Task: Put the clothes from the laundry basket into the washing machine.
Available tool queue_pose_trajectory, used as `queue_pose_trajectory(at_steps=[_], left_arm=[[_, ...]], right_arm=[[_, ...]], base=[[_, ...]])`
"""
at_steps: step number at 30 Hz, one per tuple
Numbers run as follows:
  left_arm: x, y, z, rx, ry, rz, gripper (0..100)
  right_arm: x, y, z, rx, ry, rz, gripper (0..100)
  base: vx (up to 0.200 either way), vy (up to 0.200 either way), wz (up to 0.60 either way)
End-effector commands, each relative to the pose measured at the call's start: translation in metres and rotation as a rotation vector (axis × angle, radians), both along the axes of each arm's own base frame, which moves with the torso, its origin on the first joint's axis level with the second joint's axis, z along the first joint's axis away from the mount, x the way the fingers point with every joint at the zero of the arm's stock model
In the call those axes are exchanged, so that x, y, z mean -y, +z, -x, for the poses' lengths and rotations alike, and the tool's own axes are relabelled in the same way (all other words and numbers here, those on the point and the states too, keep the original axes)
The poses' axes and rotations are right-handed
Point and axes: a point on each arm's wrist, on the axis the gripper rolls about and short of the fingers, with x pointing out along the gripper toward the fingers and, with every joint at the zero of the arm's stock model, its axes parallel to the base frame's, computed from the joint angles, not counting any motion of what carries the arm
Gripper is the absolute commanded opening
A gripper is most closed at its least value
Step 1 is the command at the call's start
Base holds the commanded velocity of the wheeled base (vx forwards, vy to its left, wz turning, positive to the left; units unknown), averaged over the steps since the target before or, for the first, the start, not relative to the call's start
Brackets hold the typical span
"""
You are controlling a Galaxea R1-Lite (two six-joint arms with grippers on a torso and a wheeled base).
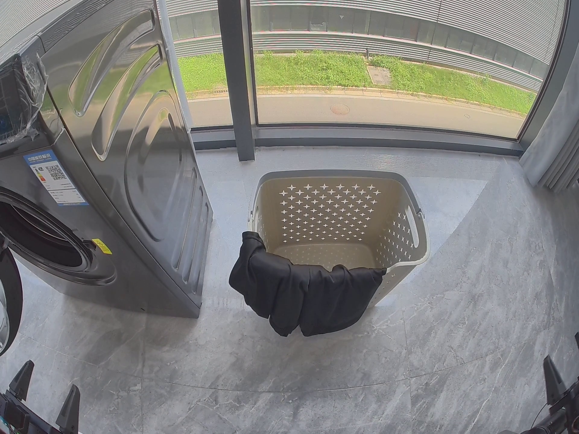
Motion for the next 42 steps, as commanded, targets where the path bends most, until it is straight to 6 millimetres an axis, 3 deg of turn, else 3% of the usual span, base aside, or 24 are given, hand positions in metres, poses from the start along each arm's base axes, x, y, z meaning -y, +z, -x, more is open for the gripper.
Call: queue_pose_trajectory(at_steps=[1, 9, 15, 20, 21, 25, 42], left_arm=[[0.000, -0.005, 0.000, 0.000, -0.004, -0.001, 100], [0.000, -0.005, 0.000, 0.000, -0.003, 0.001, 100], [0.000, -0.005, 0.000, 0.000, -0.003, 0.001, 100], [0.000, -0.005, 0.000, 0.000, -0.003, 0.001, 100], [0.000, -0.005, 0.000, 0.000, -0.003, -0.001, 100], [0.000, -0.005, 0.000, 0.000, -0.003, 0.001, 100], [0.000, -0.005, 0.000, 0.000, -0.003, 0.003, 100]], right_arm=[[-0.001, 0.077, -0.016, -0.043, 0.043, -0.024, 100], [-0.013, 0.066, -0.107, -0.484, 0.239, -0.057, 100], [-0.028, 0.055, -0.148, -0.612, 0.293, -0.093, 100], [-0.047, 0.046, -0.166, -0.644, 0.326, -0.104, 100], [-0.060, 0.043, -0.177, -0.657, 0.310, -0.125, 100], [-0.081, 0.035, -0.195, -0.647, 0.297, -0.161, 100], [-0.120, 0.007, -0.244, -0.625, 0.329, -0.149, 100]], base=[[0.000, 0.000, 0.00], [0.000, 0.000, 0.00], [0.000, 0.000, 0.00], [0.000, 0.000, 0.00], [0.000, 0.000, 0.00], [0.000, 0.000, 0.00], [0.000, 0.000, 0.00]])
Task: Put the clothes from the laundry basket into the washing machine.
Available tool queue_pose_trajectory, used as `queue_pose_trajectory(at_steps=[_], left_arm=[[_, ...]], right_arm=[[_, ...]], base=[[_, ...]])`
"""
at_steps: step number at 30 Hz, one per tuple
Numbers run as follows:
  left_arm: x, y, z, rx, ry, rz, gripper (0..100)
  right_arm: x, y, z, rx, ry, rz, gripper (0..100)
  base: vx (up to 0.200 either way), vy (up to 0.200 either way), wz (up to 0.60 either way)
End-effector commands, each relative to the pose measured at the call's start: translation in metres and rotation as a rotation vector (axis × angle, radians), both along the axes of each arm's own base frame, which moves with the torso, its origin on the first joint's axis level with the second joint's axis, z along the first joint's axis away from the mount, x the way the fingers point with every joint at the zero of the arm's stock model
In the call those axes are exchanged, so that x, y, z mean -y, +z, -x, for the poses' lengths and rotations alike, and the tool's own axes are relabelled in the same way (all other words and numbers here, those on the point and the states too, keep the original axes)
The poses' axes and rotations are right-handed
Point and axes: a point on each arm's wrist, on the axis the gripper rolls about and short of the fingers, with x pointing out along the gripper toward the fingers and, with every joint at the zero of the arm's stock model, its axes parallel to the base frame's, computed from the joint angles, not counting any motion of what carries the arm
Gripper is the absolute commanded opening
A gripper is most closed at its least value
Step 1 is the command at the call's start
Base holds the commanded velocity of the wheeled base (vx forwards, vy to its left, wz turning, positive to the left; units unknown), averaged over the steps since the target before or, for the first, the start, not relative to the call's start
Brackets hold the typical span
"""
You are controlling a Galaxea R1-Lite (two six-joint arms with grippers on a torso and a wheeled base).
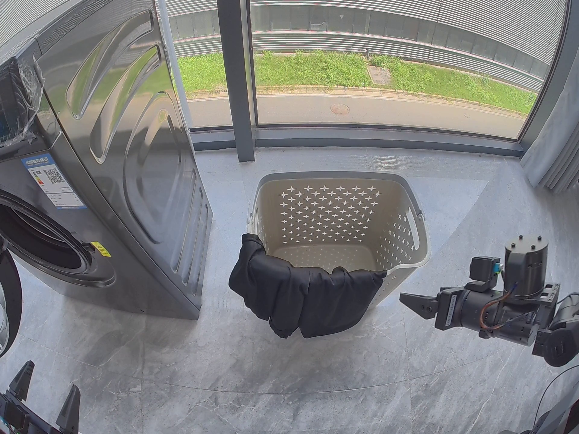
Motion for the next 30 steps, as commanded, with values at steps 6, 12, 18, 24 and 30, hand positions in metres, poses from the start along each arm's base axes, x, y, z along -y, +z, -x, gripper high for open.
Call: queue_pose_trajectory(at_steps=[6, 12, 18, 24, 30], left_arm=[[0.000, -0.005, 0.000, 0.000, 0.000, 0.000, 100], [0.000, -0.005, 0.000, 0.000, 0.001, 0.000, 100], [0.000, -0.005, 0.000, 0.000, 0.001, 0.000, 100], [0.000, -0.005, 0.000, 0.000, 0.001, 0.000, 100], [0.000, -0.005, 0.000, 0.000, 0.001, 0.000, 100]], right_arm=[[-0.034, -0.035, -0.019, -0.069, -0.004, 0.090, 100], [-0.051, -0.050, -0.038, -0.026, 0.003, 0.076, 100], [-0.062, -0.064, -0.051, -0.047, 0.014, 0.086, 100], [-0.074, -0.077, -0.064, -0.067, 0.009, 0.075, 100], [-0.083, -0.085, -0.078, -0.068, -0.002, 0.054, 100]], base=[[0.000, 0.000, 0.00], [0.000, 0.000, 0.00], [0.000, 0.000, 0.00], [0.000, 0.000, 0.00], [0.000, 0.000, 0.00]])
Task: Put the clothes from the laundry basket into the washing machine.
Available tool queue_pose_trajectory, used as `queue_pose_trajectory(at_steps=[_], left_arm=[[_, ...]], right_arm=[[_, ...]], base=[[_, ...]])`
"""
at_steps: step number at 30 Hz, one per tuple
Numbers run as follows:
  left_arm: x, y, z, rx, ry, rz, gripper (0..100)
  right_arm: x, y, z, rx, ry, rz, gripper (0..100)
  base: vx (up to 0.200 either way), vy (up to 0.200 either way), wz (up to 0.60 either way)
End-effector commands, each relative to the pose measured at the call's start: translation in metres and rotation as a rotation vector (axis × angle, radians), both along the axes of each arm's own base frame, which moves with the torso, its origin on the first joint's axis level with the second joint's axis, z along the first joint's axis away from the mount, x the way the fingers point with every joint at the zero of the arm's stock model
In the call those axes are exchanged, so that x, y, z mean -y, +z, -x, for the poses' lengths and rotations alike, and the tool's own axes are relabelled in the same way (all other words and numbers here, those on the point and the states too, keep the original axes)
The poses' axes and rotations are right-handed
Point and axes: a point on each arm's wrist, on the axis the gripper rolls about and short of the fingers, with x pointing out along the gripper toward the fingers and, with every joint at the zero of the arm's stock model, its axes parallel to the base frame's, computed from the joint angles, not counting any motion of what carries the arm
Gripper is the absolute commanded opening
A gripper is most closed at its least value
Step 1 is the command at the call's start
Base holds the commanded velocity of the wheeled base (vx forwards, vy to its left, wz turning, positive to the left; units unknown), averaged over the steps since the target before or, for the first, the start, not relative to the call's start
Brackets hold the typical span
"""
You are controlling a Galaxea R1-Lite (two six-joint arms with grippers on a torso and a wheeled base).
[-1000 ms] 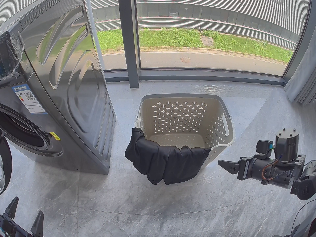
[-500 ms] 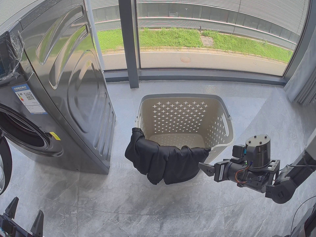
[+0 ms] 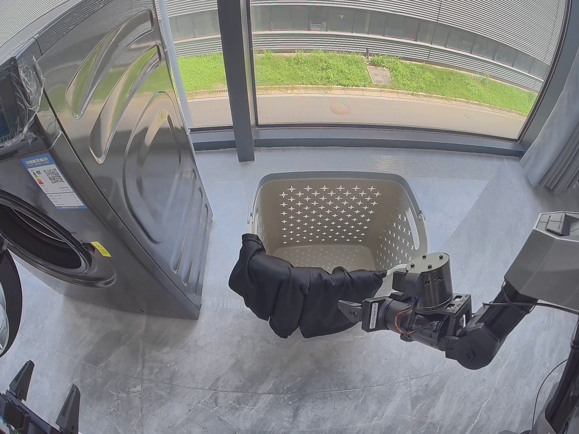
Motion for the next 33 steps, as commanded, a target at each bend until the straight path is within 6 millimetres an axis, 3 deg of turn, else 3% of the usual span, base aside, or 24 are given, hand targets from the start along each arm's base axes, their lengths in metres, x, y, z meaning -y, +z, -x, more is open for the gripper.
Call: queue_pose_trajectory(at_steps=[1, 26, 33], left_arm=[[0.000, -0.005, 0.000, 0.000, 0.000, 0.001, 100], [0.000, -0.005, 0.000, 0.000, 0.000, -0.001, 100], [0.000, -0.005, 0.000, 0.000, 0.000, 0.001, 100]], right_arm=[[-0.007, -0.018, -0.012, -0.026, -0.006, 0.014, 100], [-0.028, -0.041, -0.057, -0.012, -0.049, -0.035, 100], [-0.025, -0.051, -0.073, -0.008, -0.080, -0.045, 100]], base=[[0.000, 0.000, 0.00], [0.000, 0.000, 0.00], [0.000, 0.000, 0.00]])
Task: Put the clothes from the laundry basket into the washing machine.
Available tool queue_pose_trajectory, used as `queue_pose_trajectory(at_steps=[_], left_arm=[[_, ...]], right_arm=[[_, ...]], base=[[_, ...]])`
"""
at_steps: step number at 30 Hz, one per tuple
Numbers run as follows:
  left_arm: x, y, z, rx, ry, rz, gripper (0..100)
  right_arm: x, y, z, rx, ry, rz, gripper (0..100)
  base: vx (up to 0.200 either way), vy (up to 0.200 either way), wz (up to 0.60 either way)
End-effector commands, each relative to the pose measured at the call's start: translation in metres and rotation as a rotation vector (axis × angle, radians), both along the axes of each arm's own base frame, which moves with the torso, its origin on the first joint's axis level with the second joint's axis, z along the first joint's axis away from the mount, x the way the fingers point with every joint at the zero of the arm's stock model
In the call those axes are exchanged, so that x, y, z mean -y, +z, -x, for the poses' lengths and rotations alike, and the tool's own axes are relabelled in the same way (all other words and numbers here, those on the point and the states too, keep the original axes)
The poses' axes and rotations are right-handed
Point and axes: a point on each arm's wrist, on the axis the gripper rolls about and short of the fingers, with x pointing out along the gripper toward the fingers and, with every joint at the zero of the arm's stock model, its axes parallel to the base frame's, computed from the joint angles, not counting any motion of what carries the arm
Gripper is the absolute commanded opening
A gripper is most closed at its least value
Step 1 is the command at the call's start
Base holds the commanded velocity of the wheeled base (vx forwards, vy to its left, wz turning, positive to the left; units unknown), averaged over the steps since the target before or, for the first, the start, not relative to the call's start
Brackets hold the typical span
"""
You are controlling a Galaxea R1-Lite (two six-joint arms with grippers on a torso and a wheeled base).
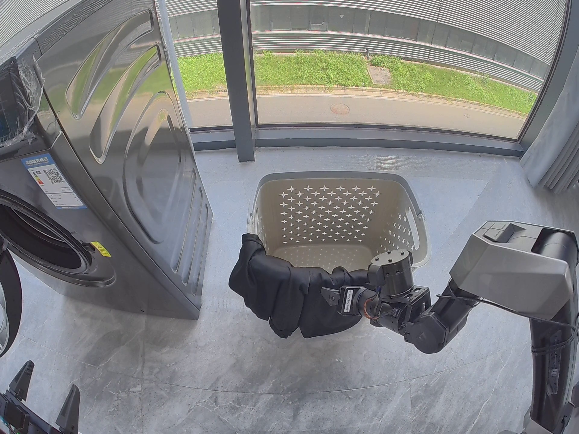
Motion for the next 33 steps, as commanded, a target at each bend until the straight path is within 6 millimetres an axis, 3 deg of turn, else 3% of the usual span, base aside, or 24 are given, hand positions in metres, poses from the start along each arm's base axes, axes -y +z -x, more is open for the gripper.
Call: queue_pose_trajectory(at_steps=[1, 9, 10, 16, 22, 26, 33], left_arm=[[0.000, -0.005, 0.000, 0.000, 0.000, 0.001, 100], [0.000, -0.005, 0.000, 0.000, -0.003, -0.001, 100], [0.000, -0.005, 0.000, 0.000, -0.003, -0.001, 100], [0.000, -0.005, 0.000, 0.000, -0.002, 0.001, 100], [0.000, -0.005, 0.000, 0.000, -0.002, 0.001, 100], [0.000, -0.005, 0.000, 0.000, 0.000, 0.001, 100], [0.000, -0.005, 0.000, 0.000, -0.002, 0.001, 100]], right_arm=[[0.002, -0.009, -0.012, 0.002, -0.022, -0.001, 100], [0.003, -0.011, -0.025, 0.037, -0.070, -0.003, 100], [0.003, -0.011, -0.025, 0.037, -0.070, -0.003, 0], [0.004, -0.008, -0.027, 0.050, -0.081, -0.022, 0], [0.001, -0.002, -0.017, 0.043, -0.065, -0.029, 0], [-0.001, 0.013, 0.001, 0.043, -0.041, -0.033, 0], [0.005, 0.068, 0.041, 0.137, 0.006, -0.099, 0]], base=[[0.000, 0.000, 0.00], [0.000, 0.000, 0.00], [0.000, 0.000, 0.00], [0.000, 0.000, 0.00], [0.000, 0.000, 0.00], [0.000, 0.000, 0.00], [0.000, 0.000, 0.00]])
